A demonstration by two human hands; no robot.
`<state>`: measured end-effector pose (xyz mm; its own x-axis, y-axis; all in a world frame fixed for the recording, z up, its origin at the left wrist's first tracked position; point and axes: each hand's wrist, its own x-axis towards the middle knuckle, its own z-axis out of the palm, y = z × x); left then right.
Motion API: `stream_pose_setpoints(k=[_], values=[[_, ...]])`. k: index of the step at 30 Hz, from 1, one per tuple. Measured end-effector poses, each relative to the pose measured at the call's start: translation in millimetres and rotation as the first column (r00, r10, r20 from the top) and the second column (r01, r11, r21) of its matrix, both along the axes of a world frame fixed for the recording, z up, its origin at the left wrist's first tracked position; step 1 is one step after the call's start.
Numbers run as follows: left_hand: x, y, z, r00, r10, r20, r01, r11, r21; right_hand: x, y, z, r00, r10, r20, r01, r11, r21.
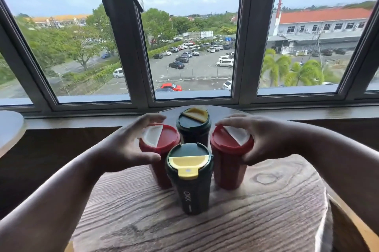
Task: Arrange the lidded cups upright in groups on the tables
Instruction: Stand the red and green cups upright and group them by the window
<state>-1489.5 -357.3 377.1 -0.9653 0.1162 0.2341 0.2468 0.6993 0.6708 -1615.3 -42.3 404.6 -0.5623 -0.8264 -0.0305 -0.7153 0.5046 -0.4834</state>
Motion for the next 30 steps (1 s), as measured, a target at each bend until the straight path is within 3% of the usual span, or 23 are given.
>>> stream_pose_setpoints(k=[6, 20, 30], values=[[-7.8, -1.6, -11.9, 0.997, 0.080, -0.021, -0.080, 0.997, 0.018, 8.4, -4.3, -10.2, 0.983, -0.077, -0.166, 0.056, 0.990, -0.126], [-13.0, 5.5, -12.0, 0.996, 0.073, -0.049, -0.071, 0.997, 0.040, 16.2, -14.7, -10.2, 0.980, -0.105, -0.169, 0.067, 0.974, -0.218], [-14.9, 3.4, -11.7, 0.997, 0.065, -0.037, -0.064, 0.998, 0.018, 18.0, -18.5, -11.5, 0.965, -0.106, -0.241, 0.063, 0.982, -0.177]])
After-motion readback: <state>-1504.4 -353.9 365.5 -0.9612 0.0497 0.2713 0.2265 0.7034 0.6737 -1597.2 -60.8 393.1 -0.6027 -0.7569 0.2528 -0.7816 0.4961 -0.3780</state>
